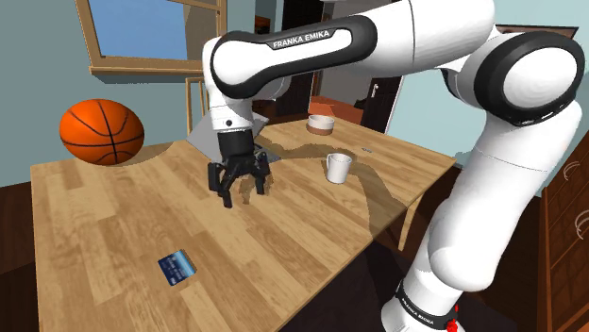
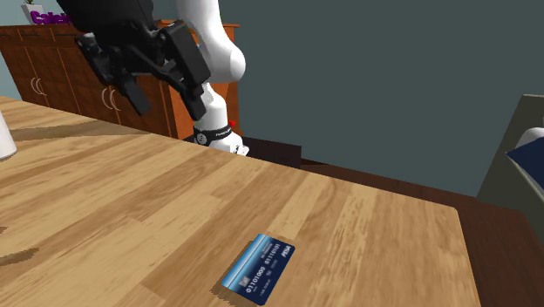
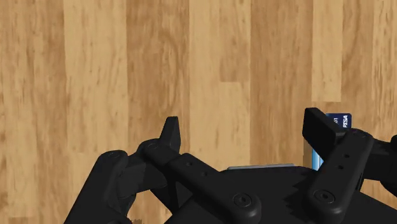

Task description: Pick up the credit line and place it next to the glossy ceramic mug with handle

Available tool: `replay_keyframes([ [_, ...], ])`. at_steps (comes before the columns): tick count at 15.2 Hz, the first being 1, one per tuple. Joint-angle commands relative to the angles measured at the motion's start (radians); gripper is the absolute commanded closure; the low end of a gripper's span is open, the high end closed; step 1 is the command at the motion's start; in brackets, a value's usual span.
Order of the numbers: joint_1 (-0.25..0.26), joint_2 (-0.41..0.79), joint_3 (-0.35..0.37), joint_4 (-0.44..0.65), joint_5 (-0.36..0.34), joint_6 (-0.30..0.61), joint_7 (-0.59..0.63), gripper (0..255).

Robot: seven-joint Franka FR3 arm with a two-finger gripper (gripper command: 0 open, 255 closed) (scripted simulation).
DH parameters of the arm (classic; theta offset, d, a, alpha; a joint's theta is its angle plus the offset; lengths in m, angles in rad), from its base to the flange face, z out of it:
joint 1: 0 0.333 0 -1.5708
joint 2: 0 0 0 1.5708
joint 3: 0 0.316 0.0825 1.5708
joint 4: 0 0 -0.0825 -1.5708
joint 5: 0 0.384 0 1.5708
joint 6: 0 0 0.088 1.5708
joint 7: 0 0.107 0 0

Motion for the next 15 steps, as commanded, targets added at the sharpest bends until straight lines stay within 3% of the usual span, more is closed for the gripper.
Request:
replay_keyframes([
  [1, 0.018, 0.085, 0.019, 0.053, -0.004, 0.003, 0.047, 0],
  [8, 0.103, 0.405, 0.052, 0.332, -0.035, -0.049, 0.2, 0],
  [13, 0.184, 0.654, 0.055, 0.598, -0.053, -0.127, 0.294, 0],
  [15, 0.188, 0.659, 0.054, 0.589, -0.051, -0.115, 0.295, 0],
])
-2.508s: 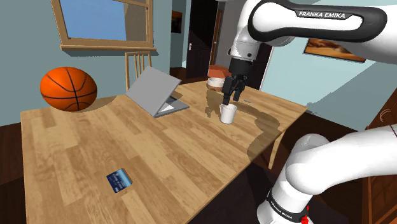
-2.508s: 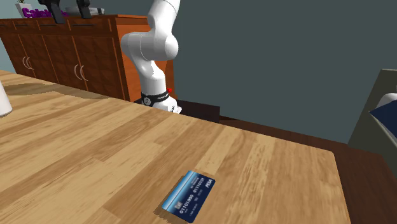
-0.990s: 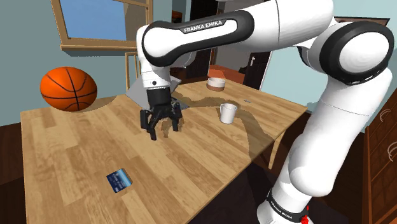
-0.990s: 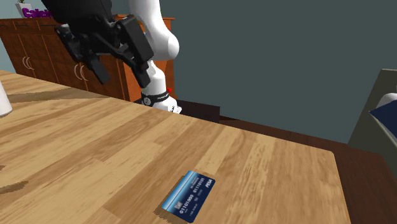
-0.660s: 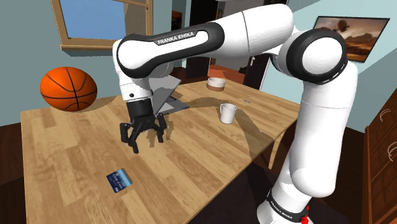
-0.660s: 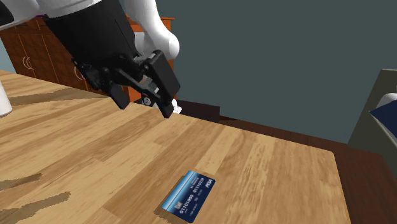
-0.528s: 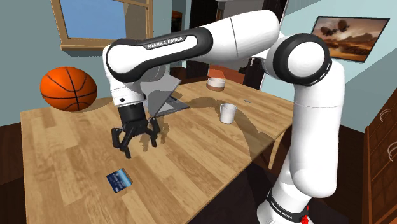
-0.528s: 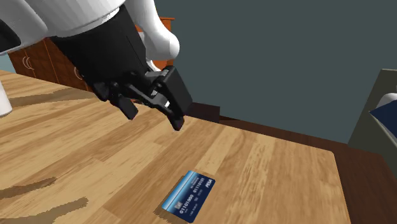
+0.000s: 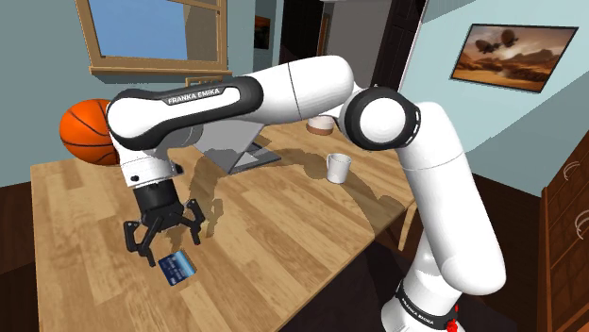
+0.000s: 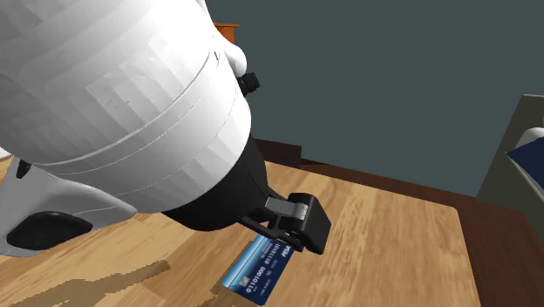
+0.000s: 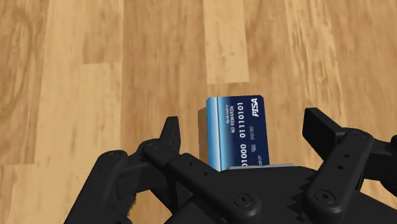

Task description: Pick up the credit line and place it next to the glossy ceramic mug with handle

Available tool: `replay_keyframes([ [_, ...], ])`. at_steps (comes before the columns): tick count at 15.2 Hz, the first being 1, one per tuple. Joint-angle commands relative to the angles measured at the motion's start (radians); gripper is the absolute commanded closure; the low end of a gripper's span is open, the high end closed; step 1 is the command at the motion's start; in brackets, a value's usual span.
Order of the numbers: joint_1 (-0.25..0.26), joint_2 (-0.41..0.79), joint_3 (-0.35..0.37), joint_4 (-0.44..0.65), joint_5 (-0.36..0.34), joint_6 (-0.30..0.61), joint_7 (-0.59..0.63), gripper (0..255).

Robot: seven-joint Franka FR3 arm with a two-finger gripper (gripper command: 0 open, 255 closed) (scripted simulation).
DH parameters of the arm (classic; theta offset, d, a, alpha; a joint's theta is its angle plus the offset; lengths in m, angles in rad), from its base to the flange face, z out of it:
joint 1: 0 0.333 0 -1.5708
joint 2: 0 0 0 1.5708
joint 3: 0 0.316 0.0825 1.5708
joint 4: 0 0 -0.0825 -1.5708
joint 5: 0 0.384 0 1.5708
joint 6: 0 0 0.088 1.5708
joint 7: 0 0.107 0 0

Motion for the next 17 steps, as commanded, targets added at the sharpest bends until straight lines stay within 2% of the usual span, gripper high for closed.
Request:
replay_keyframes([
  [1, 0.004, 0.005, 0.001, -0.015, 0.002, 0.018, 0.003, 0],
  [6, 0.004, -0.019, 0.004, -0.121, 0.01, 0.1, -0.006, 0],
  [14, 0.004, -0.019, 0.004, -0.12, 0.01, 0.1, -0.006, 0],
  [15, 0.004, -0.019, 0.004, -0.12, 0.01, 0.1, -0.006, 255],
  [17, 0.004, -0.019, 0.004, -0.12, 0.01, 0.1, -0.006, 255],
])
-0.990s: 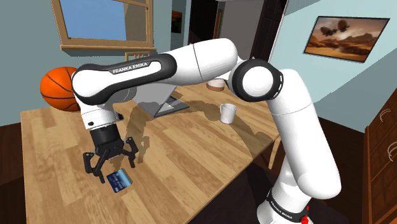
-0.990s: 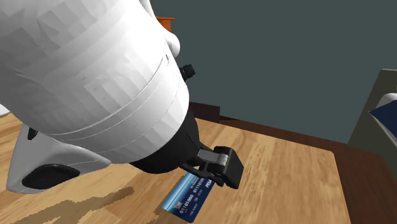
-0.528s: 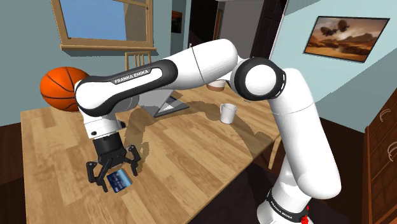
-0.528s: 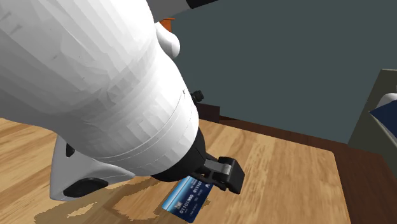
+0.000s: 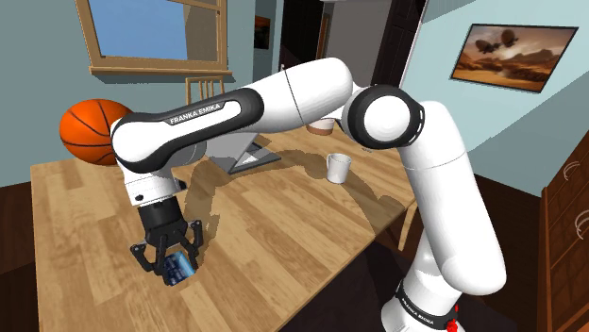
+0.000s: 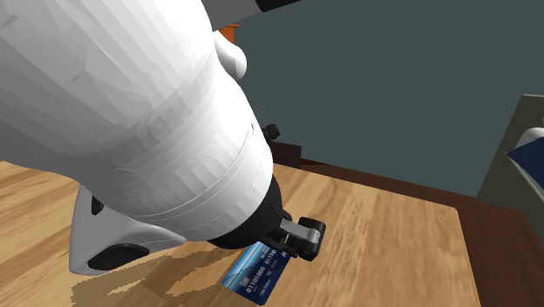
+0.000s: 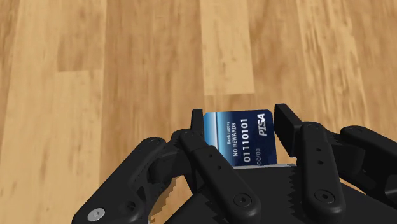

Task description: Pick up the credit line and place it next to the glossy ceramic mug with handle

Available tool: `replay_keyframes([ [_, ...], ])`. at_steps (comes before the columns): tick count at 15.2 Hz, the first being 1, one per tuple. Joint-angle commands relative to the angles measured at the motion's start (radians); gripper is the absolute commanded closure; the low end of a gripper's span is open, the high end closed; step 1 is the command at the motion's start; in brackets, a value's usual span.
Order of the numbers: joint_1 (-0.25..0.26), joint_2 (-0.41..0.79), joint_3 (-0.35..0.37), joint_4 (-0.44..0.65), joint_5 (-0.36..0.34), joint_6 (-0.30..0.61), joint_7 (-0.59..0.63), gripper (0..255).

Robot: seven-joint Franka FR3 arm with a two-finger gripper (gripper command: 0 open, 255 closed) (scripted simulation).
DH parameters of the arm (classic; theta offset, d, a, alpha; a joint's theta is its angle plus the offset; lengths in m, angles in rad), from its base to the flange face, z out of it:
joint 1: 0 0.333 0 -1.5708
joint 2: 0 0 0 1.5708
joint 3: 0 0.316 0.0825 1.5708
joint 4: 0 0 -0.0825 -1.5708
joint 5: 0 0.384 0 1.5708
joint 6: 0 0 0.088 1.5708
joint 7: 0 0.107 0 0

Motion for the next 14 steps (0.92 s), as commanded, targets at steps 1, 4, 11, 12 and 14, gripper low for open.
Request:
replay_keyframes([
  [1, 0.0, 0.0, 0.0, 0.0, 0.0, 0.0, 0.0, 255],
  [4, 0.0, 0.0, 0.0, 0.0, 0.0, 0.0, 0.0, 255],
  [11, -0.003, -0.02, 0.004, 0.023, 0.006, -0.041, 0.01, 255],
  [12, -0.003, -0.024, 0.005, 0.029, 0.007, -0.051, 0.012, 255],
  [14, -0.004, -0.033, 0.007, 0.043, 0.01, -0.073, 0.018, 255],
])
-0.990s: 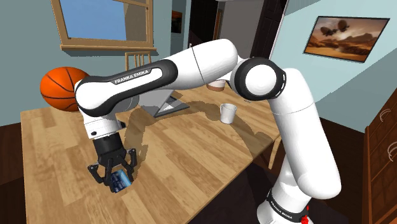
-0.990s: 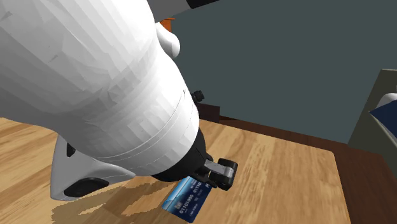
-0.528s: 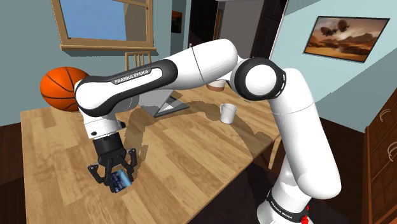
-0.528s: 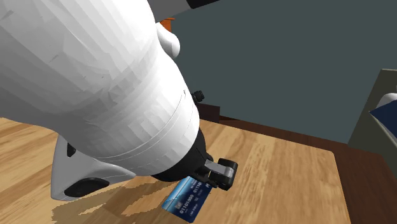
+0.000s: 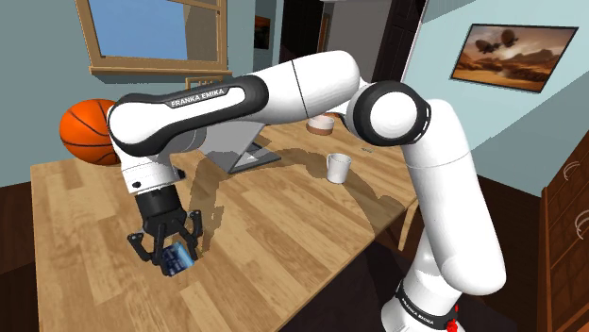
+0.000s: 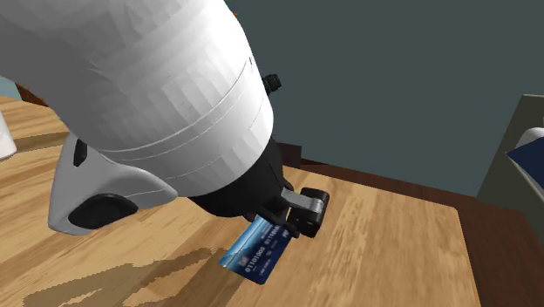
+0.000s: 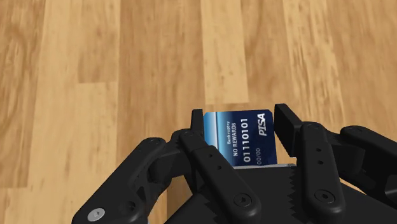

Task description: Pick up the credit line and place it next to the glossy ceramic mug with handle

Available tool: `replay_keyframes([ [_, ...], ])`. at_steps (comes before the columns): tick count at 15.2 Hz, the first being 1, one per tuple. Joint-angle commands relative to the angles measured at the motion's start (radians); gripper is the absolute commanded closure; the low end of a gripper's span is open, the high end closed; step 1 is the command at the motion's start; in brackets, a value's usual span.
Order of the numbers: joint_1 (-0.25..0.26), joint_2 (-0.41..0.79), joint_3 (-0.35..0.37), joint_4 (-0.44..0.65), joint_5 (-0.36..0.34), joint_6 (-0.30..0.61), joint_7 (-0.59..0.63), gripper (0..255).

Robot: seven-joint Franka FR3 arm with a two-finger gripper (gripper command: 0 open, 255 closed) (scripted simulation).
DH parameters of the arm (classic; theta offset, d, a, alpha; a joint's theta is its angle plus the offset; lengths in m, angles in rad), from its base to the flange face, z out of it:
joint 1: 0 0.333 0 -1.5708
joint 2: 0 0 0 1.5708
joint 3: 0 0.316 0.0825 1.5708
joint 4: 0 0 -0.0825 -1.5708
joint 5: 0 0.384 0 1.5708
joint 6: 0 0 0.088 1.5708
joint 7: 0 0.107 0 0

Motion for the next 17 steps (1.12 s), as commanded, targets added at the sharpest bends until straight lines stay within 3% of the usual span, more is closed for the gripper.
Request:
replay_keyframes([
  [1, -0.001, -0.006, 0.002, 0.02, 0.002, -0.025, 0.006, 255],
  [17, 0.001, -0.039, 0.016, 0.182, 0.019, -0.21, 0.059, 255],
])
